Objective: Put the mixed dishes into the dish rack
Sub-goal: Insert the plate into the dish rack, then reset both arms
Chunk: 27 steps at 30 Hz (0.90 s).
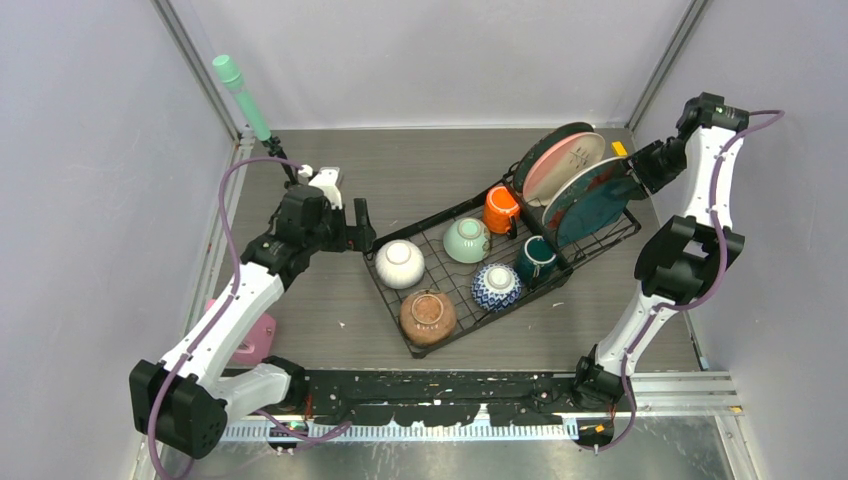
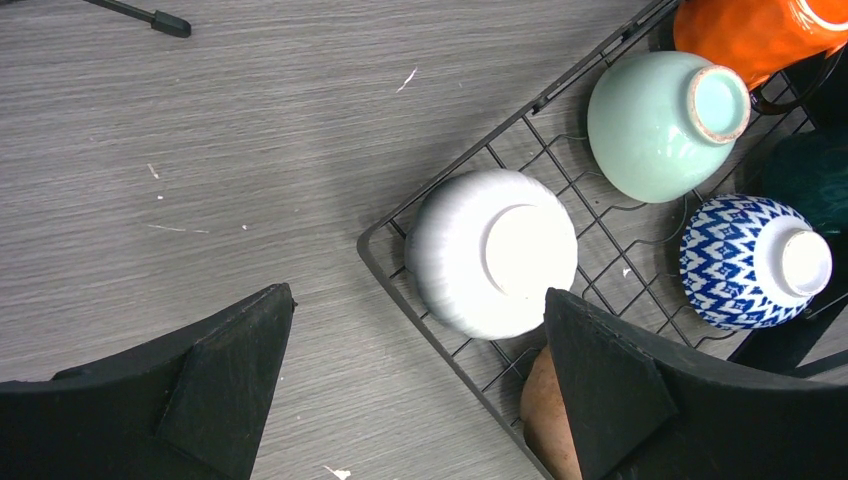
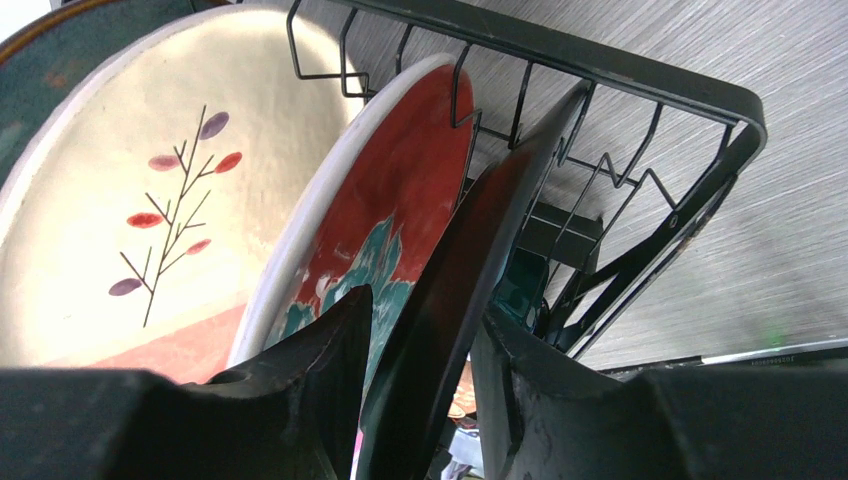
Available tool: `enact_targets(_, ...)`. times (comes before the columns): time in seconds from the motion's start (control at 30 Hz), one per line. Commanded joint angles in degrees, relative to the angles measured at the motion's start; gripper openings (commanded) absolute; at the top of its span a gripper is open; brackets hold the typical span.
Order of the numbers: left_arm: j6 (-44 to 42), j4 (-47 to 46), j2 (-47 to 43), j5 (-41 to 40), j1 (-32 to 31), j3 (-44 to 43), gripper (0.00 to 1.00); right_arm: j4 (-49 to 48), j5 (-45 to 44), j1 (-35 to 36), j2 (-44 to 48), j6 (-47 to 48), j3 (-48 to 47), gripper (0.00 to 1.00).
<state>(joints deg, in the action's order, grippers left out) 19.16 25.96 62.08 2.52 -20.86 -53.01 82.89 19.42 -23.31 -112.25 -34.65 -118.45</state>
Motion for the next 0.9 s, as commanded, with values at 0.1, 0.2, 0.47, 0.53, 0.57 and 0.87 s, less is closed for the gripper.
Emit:
enact_targets(0.1,0.6,-1.3,0.0,1.6,0.4,-1.4,1.0,-0.5,3.1,0.3,2.8,2.8,-2.2,0.51)
enact_targets(0.2,0.6,-1.0,-0.3,1.4,0.4,-1.5,1.0,-0.5,2.8,0.4,4.8,3.0,-2.2,0.56)
enact_targets(0.47,0.6,-0.4,0.0,1.1,0.5,-1.9,1.0,-3.5,1.8,0.4,12.9,0.8,1.9,0.62)
enact_targets(0.53,0.9,-0.3,0.1,1.1,0.5,-2.3,1.0,-4.8,1.2,0.5,15.4,0.2,3.4,0.66)
enact_targets(0.57,1.1,-0.2,0.2,1.0,0.5,-2.5,1.0,-5.5,0.5,0.4,17.0,0.0,4.4,0.67)
enact_targets(0.87,4.6,0.6,0.5,-1.9,0.8,-3.4,1.0,-19.4,-3.3,0.4,34.5,-2.6,15.2,0.69)
